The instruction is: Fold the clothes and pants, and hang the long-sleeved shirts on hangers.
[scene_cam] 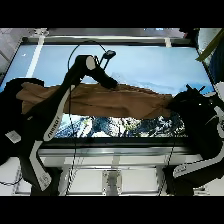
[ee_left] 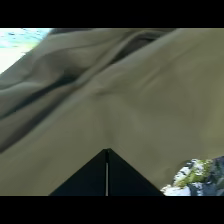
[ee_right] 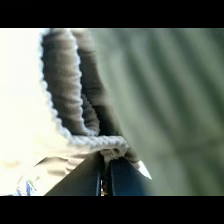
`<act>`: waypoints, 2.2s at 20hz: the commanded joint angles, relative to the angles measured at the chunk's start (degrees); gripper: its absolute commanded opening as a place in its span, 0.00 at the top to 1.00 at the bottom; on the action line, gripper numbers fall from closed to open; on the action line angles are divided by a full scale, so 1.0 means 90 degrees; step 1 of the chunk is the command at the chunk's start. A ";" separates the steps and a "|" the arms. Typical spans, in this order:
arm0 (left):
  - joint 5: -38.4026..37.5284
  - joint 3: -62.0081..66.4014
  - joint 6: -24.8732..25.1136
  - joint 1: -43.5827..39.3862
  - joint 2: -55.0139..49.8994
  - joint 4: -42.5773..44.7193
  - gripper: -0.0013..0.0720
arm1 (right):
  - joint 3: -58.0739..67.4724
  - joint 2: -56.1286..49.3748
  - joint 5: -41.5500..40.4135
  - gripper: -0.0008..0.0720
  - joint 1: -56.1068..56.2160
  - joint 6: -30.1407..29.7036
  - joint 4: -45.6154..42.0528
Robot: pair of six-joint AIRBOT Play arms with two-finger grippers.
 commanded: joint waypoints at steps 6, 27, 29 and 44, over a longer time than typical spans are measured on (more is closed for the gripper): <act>0.0197 0.0000 0.0000 -0.0981 -0.1188 -0.0435 0.96 | 0.1885 0.0831 0.1377 0.96 0.0517 0.0517 0.0867; -0.1338 -0.0083 -0.1141 0.2667 0.2069 0.2674 0.96 | 0.5639 -0.2941 -0.0175 0.96 0.7104 0.2220 0.0665; -0.1336 -0.0189 -0.1044 0.2703 0.2069 0.2674 0.96 | 0.5639 -0.3058 -0.0410 0.96 0.7203 0.2137 0.0889; -0.1319 -0.0282 -0.1047 0.2691 0.2057 0.2183 0.95 | 0.4401 -0.0583 0.2140 0.06 0.3084 0.2261 -0.0624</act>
